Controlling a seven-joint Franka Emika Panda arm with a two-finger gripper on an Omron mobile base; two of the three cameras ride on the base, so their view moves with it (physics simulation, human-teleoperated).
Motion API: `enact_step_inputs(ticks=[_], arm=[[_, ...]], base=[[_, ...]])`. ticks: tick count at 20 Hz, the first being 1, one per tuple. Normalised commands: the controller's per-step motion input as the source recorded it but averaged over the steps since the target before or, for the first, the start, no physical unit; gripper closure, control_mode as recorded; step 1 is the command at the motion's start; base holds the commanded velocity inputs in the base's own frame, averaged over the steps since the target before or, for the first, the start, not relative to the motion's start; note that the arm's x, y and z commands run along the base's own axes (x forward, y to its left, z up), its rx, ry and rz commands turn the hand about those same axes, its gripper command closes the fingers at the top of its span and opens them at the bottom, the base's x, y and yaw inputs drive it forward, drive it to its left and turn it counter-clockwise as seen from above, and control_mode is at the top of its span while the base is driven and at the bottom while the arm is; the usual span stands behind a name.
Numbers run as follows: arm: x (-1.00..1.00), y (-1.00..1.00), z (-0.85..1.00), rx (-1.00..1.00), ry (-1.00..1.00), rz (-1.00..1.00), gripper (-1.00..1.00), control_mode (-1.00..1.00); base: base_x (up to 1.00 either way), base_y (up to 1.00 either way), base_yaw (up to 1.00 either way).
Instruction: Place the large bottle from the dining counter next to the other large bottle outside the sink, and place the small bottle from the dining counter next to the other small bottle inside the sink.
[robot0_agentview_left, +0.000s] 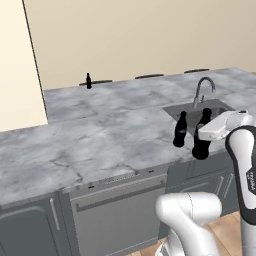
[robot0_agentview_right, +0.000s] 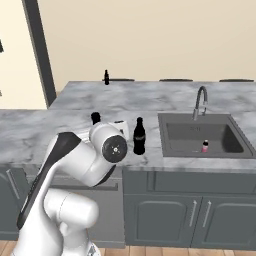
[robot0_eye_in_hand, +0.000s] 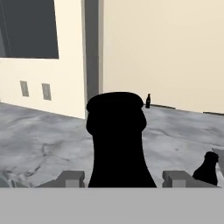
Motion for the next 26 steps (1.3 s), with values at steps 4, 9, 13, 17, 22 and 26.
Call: enact_step_inputs(ticks=[4, 9, 13, 17, 22, 26], arm=[[0.28, 0.39, 0.00, -0.01, -0.01, -0.04, 1.00, -1.00], [0.28, 0.44, -0.05, -0.01, -0.01, -0.08, 1.00, -1.00], [0.27, 0.32, -0.14, 0.00, 0.00, -0.06, 1.00, -1.00], [0.32, 0.29, -0.20, 0.02, 0.00, -0.04, 1.00, -1.00], [0.54, 0.03, -0.28, 0.06, -0.01, 0.00, 1.00, -1.00], [0.65, 0.00, -0.29, 0.06, -0.05, 0.00, 1.00, -1.00]], base=[[0.00, 0.00, 0.00], [0.00, 0.00, 0.00], [0.00, 0.00, 0.00], [0.00, 0.00, 0.00], [0.00, 0.00, 0.00], [0.00, 0.00, 0.00]])
